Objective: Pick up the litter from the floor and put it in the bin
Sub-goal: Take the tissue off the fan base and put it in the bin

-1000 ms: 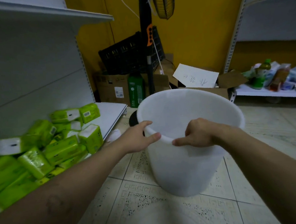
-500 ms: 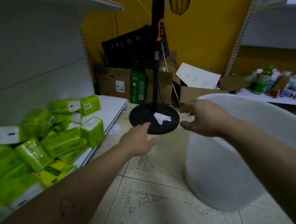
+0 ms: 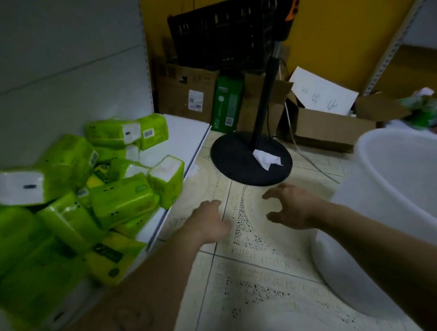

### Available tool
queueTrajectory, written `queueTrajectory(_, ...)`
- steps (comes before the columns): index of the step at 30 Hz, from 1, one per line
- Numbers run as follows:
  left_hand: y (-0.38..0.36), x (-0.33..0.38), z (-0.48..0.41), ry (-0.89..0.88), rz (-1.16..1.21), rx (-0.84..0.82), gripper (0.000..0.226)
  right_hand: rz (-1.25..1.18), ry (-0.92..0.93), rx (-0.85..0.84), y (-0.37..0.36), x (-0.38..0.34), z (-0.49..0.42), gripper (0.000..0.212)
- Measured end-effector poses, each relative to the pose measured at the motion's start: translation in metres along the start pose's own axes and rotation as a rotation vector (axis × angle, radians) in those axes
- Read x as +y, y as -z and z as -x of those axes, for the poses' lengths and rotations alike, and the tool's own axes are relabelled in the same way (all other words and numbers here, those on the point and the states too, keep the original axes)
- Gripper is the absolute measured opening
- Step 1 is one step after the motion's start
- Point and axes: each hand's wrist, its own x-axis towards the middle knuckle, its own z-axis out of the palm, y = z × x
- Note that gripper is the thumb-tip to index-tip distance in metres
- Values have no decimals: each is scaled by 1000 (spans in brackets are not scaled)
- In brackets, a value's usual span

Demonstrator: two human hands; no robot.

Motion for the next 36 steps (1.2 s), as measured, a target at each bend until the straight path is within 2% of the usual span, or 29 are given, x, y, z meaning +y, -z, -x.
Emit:
queueTrajectory(4,21,10,-12,-21,20,9,74,4,-78,-119,53,-6,-11,60)
queueTrajectory(8,46,10,-23,6,-16,-15,75,-28,-107,-75,110,0,-19,61)
queueTrajectory(12,47,8,-65,56,-79,-39,78,51,-97,-97,127,23,-48,63)
queueTrajectory(17,24,-5,-143,103,-138,-4,80,60,-115,-218,107,60,-132,65)
queueTrajectory(19,13,-20,-177,150,-225,19,81,31,-94,-256,91,75,-175,79)
queueTrajectory(20,9,-29,-194,191,-257,42,80,30,-93,-268,82,83,-197,74)
queueTrajectory(22,-1,-44,-229,299,-259,88,79,86,-95,-293,68,100,-230,46)
queueTrajectory(24,-10,-56,-259,383,-219,134,79,112,-94,-332,54,115,-249,37)
queueTrajectory(26,-17,-64,-285,422,-195,175,79,133,-104,-376,37,123,-261,37)
queueTrajectory(29,-20,-71,-322,455,-135,173,79,156,-145,-424,16,132,-272,49)
queueTrajectory(31,-28,-75,-331,493,-191,193,78,156,-159,-420,8,137,-278,49)
queueTrajectory(33,-46,-76,-330,419,-365,222,72,185,-170,-410,8,145,-283,46)
queueTrajectory(36,-84,-63,-318,79,-396,180,57,141,-232,-416,20,162,-287,42)
